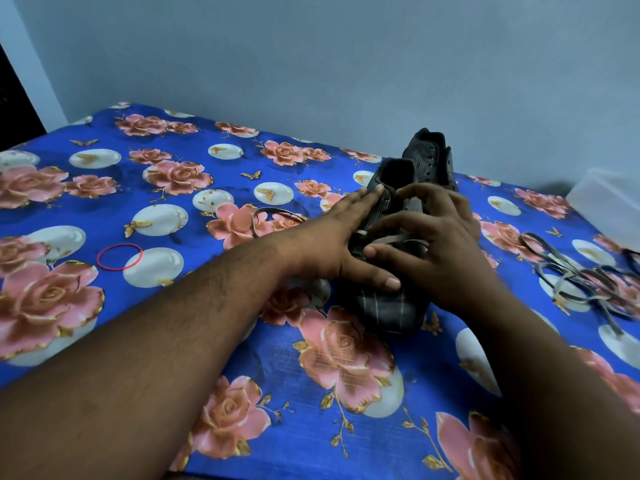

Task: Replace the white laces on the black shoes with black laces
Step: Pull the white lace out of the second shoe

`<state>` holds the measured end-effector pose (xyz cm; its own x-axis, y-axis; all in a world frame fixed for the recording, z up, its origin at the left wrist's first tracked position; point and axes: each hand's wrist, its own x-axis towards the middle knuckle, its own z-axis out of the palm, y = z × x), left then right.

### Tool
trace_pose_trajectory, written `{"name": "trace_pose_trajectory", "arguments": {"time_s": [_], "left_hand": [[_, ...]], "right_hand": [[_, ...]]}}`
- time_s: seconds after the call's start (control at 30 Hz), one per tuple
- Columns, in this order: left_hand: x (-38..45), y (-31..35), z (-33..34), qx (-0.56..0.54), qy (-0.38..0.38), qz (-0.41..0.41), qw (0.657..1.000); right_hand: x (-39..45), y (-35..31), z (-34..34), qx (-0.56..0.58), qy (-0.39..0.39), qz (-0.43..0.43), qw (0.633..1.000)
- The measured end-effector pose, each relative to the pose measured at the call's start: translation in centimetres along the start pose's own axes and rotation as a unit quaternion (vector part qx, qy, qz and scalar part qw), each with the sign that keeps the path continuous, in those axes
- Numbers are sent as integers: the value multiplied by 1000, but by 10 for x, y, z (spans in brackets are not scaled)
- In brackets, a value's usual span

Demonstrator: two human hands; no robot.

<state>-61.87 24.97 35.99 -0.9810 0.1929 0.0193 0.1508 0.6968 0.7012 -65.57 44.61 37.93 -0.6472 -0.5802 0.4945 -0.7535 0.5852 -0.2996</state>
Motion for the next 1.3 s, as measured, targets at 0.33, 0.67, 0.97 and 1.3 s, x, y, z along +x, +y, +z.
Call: {"name": "trace_pose_trajectory", "arguments": {"time_s": [0.33,0.67,0.97,1.3], "left_hand": [[-1,2,-2,4,-4,8,1000],[0,0,0,5,3,9,1000],[-2,4,-2,4,-8,5,1000],[-4,8,-2,3,-7,2,1000]], "right_hand": [[2,-5,-5,114,183,-59,975],[0,-2,-3,-15,43,-43,998],[3,0,4,0,89,-101,991],[6,25,-19,98,207,20,973]]}}
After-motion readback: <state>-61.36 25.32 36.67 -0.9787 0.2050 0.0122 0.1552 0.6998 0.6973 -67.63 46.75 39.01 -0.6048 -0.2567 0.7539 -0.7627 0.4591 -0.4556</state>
